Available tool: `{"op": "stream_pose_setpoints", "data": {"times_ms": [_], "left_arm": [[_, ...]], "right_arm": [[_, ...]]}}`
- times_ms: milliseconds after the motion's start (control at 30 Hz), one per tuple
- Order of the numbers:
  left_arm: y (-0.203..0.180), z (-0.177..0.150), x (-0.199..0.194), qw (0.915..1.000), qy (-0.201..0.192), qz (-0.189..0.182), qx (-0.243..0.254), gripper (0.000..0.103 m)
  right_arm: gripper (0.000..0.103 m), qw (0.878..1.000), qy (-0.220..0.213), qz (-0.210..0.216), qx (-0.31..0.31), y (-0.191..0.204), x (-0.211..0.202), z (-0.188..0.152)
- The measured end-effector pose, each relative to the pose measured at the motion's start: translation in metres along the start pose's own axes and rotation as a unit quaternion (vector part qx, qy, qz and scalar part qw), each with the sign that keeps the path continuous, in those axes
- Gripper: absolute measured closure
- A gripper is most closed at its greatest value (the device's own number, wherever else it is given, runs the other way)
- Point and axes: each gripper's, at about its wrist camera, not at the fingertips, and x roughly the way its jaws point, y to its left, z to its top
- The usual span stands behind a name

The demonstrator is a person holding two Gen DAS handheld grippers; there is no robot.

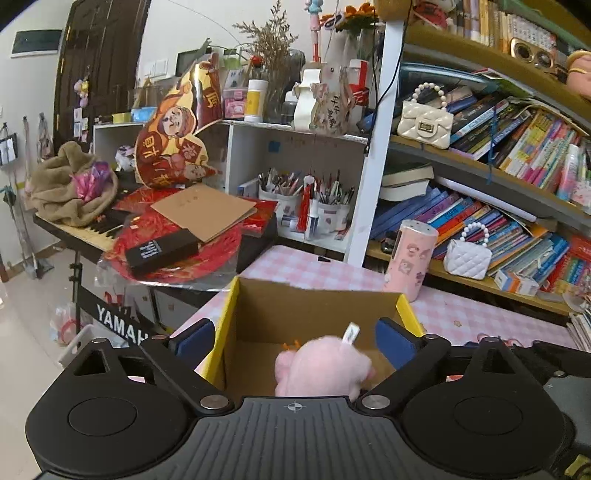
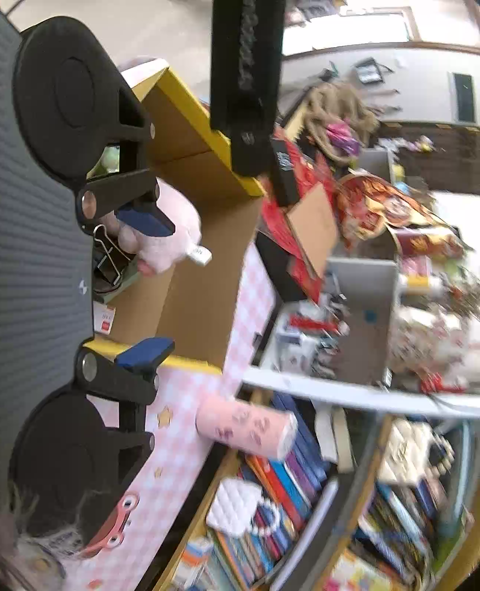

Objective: Organize objects
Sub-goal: 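Lower the pig into the box and open the left gripper while the right releases the clip, then lift both open grippers away from the yellow box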

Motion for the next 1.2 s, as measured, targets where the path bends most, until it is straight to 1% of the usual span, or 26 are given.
{"op": "stream_pose_setpoints", "data": {"times_ms": [67, 167, 300, 400, 533, 833, 1200], "left_arm": [[0.003, -0.009, -0.014, 1.0000, 0.001, 0.001, -0.003, 0.004], [0.008, -0.024, -0.029, 1.0000, 0.004, 0.003, -0.004, 0.003], [0.013, -0.047, -0.038, 0.9995, 0.030, 0.009, 0.009, 0.003], [0.017, -0.063, -0.044, 0.9989, 0.045, 0.010, 0.009, 0.003], [0.019, -0.079, -0.053, 0.9980, 0.062, 0.003, 0.012, 0.003], [0.010, -0.104, -0.070, 0.9953, 0.087, -0.030, 0.031, 0.003], [-0.016, -0.122, -0.071, 0.9878, 0.113, -0.087, 0.062, 0.003]], "right_arm": [[0.042, 1.000, -0.006, -0.015, 0.012, 0.004, -0.017, -0.009], [0.042, 0.999, -0.002, -0.029, 0.025, 0.012, -0.036, -0.027], [0.041, 0.998, 0.023, -0.046, 0.037, 0.026, -0.053, -0.055], [0.041, 0.997, 0.034, -0.061, 0.045, 0.033, -0.063, -0.073], [0.040, 0.995, 0.045, -0.078, 0.053, 0.041, -0.077, -0.092], [0.036, 0.990, 0.060, -0.109, 0.073, 0.048, -0.104, -0.121], [0.033, 0.976, 0.072, -0.172, 0.111, 0.036, -0.135, -0.147]]}}
